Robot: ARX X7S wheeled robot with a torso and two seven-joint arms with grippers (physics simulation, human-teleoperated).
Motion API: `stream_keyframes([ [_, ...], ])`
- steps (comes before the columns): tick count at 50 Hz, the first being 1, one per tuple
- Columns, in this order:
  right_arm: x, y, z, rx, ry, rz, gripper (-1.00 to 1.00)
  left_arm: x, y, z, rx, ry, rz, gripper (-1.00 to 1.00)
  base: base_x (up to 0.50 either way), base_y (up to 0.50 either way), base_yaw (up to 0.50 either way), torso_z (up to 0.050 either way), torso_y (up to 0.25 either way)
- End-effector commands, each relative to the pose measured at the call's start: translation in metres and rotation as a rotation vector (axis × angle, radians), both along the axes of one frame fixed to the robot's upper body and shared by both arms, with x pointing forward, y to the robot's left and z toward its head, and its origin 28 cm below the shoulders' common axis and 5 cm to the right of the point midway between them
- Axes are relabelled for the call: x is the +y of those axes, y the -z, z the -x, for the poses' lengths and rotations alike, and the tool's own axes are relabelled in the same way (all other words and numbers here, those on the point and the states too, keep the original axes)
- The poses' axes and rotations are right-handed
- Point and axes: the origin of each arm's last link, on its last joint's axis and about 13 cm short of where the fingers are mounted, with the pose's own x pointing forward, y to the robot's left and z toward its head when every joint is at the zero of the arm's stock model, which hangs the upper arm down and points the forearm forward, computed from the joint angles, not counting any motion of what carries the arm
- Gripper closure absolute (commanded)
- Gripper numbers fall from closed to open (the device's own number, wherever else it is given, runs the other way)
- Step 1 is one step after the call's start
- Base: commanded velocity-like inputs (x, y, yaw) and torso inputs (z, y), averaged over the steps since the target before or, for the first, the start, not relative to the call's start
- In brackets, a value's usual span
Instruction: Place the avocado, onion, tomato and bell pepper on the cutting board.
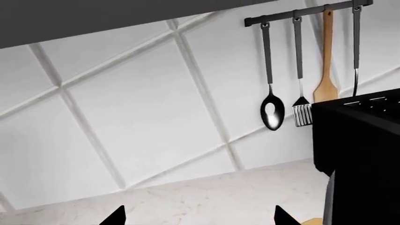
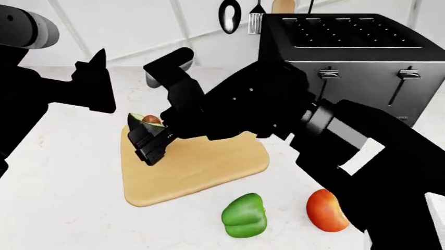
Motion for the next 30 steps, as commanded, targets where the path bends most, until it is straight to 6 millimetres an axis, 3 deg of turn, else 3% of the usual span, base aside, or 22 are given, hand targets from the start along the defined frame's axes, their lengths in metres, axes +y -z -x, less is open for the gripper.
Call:
stream_keyframes([
  [1,0.007,0.013,-0.006,-0.023,-0.026,0.014,1.00,0.001,0.000,0.001,-0.001,-0.003,0.001,-1.00,0.00,0.00,0.00,0.000,0.000],
  [22,0.006,0.008,-0.007,-0.018,-0.002,0.012,1.00,0.002,-0.001,0.004,-0.006,-0.004,0.000,-1.00,0.00,0.00,0.00,0.000,0.000],
  [23,0.006,0.007,-0.007,-0.025,-0.001,0.008,-1.00,0.002,-0.001,0.004,-0.007,-0.005,0.001,-1.00,0.00,0.00,0.00,0.000,0.000],
  [30,0.006,0.000,-0.006,-0.034,0.008,-0.007,-1.00,0.002,-0.002,0.005,-0.008,-0.003,0.000,-1.00,0.00,0.00,0.00,0.000,0.000],
])
